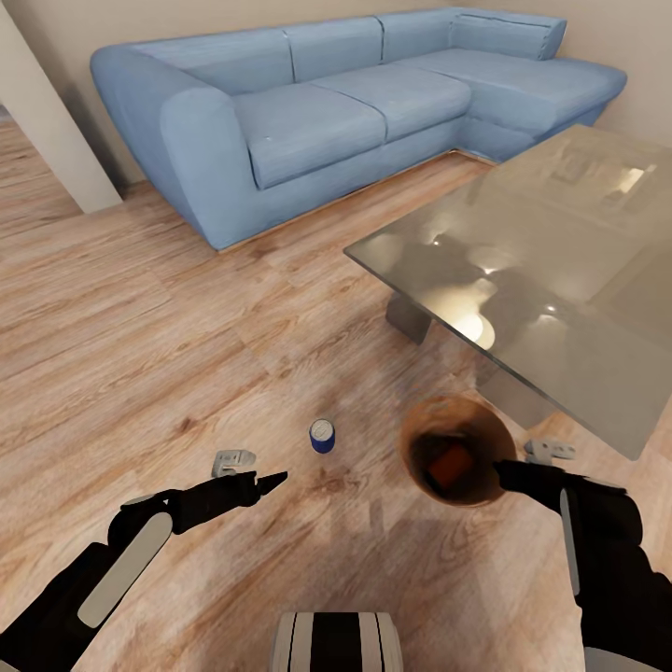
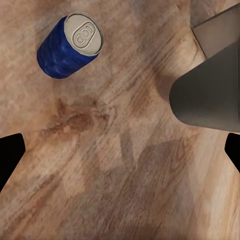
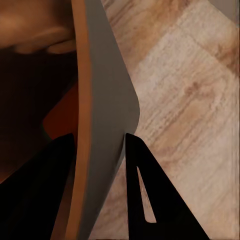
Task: Put the three can of soda from the living room inside the tash can in the kitchen.
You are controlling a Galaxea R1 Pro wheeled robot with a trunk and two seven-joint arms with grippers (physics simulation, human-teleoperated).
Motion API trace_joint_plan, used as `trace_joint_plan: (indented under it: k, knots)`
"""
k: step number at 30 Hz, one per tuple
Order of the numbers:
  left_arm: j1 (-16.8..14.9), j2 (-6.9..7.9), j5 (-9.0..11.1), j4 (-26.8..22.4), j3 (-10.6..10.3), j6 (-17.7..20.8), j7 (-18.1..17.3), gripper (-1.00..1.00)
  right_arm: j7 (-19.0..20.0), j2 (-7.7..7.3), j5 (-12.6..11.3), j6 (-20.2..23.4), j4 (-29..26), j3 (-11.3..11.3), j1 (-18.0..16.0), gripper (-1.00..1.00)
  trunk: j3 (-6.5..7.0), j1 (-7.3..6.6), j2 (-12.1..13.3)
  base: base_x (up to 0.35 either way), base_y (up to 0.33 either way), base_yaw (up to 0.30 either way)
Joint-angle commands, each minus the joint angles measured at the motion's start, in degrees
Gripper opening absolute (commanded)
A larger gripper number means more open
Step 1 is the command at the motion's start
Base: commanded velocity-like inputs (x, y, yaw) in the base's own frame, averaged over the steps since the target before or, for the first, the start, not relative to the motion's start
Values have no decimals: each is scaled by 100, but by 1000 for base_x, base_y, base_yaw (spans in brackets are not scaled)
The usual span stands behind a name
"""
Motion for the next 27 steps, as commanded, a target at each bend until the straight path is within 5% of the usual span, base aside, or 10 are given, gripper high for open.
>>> trace_joint_plan:
  k: [1, 11, 23, 24, 27]
  knots:
    - [0, 0, 0, 0, 0, 0, 0, 100, 10, 0, -30, 15, -2, 3, -2, -100, 1, -1, 0, 0, 0, 0]
    - [0, 0, 0, 0, 0, 0, 0, 100, 12, -2, 483, 16, -2, 3, -2, -100, 1, -1, 0, 0, 0, 0]
    - [0, -1, 0, 0, 0, 0, 0, 100, 15, -2, 782, 30, -2, 3, -2, -100, 1, -1, 0, 0, 0, 0]
    - [0, -1, 0, 0, 0, 0, 0, 100, 15, -2, -657, 29, -2, 3, -2, -100, 1, -1, 0, 0, 0, 0]
    - [0, 1, 0, 0, 0, 0, 0, 100, 15, -2, -661, 31, -2, 3, -2, -100, 1, -1, 0, 0, 0, 0]
